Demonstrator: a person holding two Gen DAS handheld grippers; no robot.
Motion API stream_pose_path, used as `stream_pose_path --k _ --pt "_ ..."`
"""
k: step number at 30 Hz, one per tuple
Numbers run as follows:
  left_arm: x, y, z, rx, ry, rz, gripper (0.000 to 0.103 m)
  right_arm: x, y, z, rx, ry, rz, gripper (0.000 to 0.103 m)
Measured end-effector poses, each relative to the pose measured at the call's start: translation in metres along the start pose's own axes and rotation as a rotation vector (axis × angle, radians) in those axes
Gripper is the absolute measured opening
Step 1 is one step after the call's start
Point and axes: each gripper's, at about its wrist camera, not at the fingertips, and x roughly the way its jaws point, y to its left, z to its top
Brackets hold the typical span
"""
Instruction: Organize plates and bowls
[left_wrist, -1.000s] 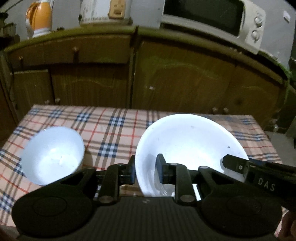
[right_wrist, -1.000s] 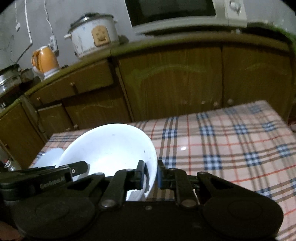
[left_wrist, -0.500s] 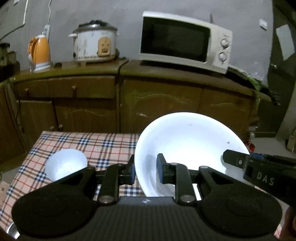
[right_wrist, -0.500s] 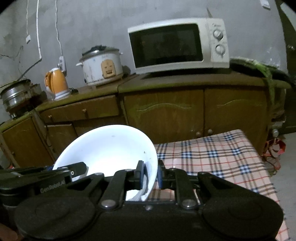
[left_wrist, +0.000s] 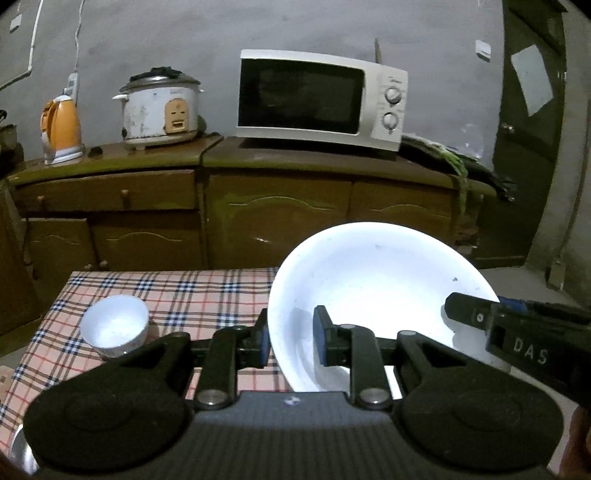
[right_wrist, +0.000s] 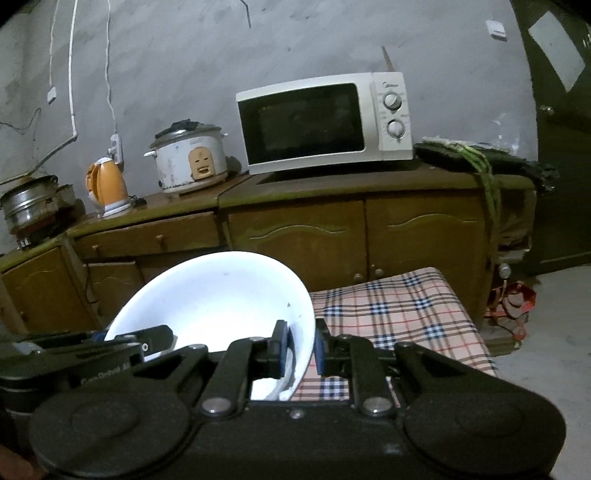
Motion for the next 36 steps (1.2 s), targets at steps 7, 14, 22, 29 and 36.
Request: stream_pose_path --k 7,14,22,29,36 --pt "-0.011 -0.013 -0.010 0.017 -0.005 -0.020 0.024 -0.022 -0.010 -0.010 0.006 -0.016 -0.020 0.020" --pt "-0.017 -0.022 -0.021 0.024 -0.002 -0.040 0.025 -0.038 -0.018 -0.021 0.006 -0.022 -0.037 0.020" --pt "-0.020 -0.032 -0.043 0.037 0.021 -0.054 0.025 -0.049 -0.028 -0.043 0.013 -0.005 -0.055 0.020" --pt "-0.016 -0.035 -0.061 0.042 0.064 -0.065 0.025 -0.048 -0.038 -0.068 0.031 0.033 -0.064 0.020" --pt "-0.004 -0.033 -0.087 0.051 0.132 -0.063 0.024 -0.039 -0.041 -0.099 0.047 0.097 -0.068 0.020"
